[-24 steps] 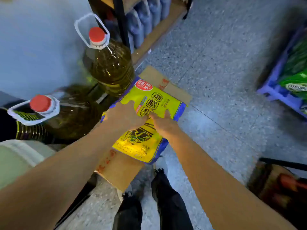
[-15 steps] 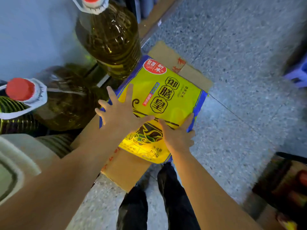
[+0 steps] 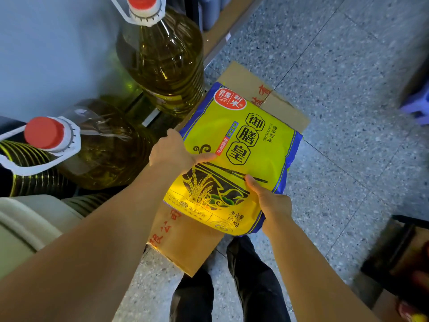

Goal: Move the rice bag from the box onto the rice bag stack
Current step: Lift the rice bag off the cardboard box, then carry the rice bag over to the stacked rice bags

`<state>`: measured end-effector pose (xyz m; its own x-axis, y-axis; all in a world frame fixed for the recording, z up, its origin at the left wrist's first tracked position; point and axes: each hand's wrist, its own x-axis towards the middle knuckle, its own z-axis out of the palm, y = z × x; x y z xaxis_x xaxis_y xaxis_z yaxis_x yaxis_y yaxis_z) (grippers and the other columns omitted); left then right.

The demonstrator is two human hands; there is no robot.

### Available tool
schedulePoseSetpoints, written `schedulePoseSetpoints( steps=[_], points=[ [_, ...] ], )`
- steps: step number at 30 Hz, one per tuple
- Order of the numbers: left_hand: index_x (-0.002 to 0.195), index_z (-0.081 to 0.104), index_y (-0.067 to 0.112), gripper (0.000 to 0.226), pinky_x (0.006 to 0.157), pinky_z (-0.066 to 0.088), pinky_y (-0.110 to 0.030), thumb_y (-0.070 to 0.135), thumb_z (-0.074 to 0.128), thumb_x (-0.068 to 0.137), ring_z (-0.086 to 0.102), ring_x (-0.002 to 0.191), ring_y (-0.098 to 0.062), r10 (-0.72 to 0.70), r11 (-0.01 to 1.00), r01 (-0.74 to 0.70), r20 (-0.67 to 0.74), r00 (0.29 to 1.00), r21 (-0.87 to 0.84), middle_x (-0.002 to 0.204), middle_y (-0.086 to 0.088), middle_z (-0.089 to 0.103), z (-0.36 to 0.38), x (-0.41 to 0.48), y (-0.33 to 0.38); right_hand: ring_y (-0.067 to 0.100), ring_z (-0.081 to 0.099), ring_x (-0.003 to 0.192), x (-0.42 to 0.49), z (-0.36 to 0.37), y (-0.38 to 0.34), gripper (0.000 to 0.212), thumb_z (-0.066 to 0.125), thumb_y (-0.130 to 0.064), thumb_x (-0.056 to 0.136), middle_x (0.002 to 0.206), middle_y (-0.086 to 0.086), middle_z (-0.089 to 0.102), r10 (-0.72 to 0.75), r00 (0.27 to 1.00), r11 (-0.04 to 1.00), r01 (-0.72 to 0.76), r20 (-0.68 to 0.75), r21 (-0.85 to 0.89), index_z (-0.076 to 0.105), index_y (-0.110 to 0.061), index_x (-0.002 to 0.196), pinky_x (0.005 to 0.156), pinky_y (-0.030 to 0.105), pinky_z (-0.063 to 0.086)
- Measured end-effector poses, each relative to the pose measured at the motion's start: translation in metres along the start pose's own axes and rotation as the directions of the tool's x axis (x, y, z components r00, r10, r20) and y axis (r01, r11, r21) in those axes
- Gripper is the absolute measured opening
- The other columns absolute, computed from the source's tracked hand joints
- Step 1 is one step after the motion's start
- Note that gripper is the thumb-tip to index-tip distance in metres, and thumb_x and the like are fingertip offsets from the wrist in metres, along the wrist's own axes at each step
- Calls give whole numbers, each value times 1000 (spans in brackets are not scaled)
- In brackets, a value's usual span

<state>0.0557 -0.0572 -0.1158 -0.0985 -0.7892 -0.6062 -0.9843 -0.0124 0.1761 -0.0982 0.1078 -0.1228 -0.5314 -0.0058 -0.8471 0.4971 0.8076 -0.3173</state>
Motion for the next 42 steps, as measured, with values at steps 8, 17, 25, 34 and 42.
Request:
schedulePoseSetpoints(
  steps=[8,17,25,34,42],
  points=[
    [91,52,7,82,58,48,-38,84,52,63,66,81,-31,-77,995,70,-100,992,-68,86,-15,63,2,-9,5,31,63,90,-9,-12,-11,56,88,-54,54,87,6,64,-113,992,989,107,-60,-98,48,-18,68,85,45,56],
    [69,46,9,65,65,60,-45,72,53,78,67,74,-32,-149,971,122,-122,981,-207,81,-16,67,7,-88,-4,35,66,90,-36,-54,-21,54,86,-52,60,95,15,69,-255,963,946,230,-87,-230,53,-11,74,82,48,57],
    [102,62,1,62,66,44,-40,61,51,89,61,86,-36,-276,949,245,-147,950,-200,94,-17,65,-27,-171,-19,41,60,107,-99,-87,-21,51,75,-40,80,114,24,63,-387,922,866,370,17,-335,56,1,103,92,52,50],
    [95,62,2,60,68,43,-41,61,52,89,62,94,-41,-413,878,302,-268,870,-372,105,-22,65,-97,-265,-34,39,60,108,-198,-107,-46,49,71,-43,82,116,18,65,-572,800,725,597,184,-342,58,-5,108,89,43,49],
    [99,63,4,52,75,46,-42,55,56,90,62,98,-42,-545,759,245,-382,746,-604,109,-22,64,-162,-354,-48,37,65,96,-297,-122,-81,39,72,-43,77,99,19,68,-758,577,522,816,305,-248,60,-7,88,81,46,53]
  ],
)
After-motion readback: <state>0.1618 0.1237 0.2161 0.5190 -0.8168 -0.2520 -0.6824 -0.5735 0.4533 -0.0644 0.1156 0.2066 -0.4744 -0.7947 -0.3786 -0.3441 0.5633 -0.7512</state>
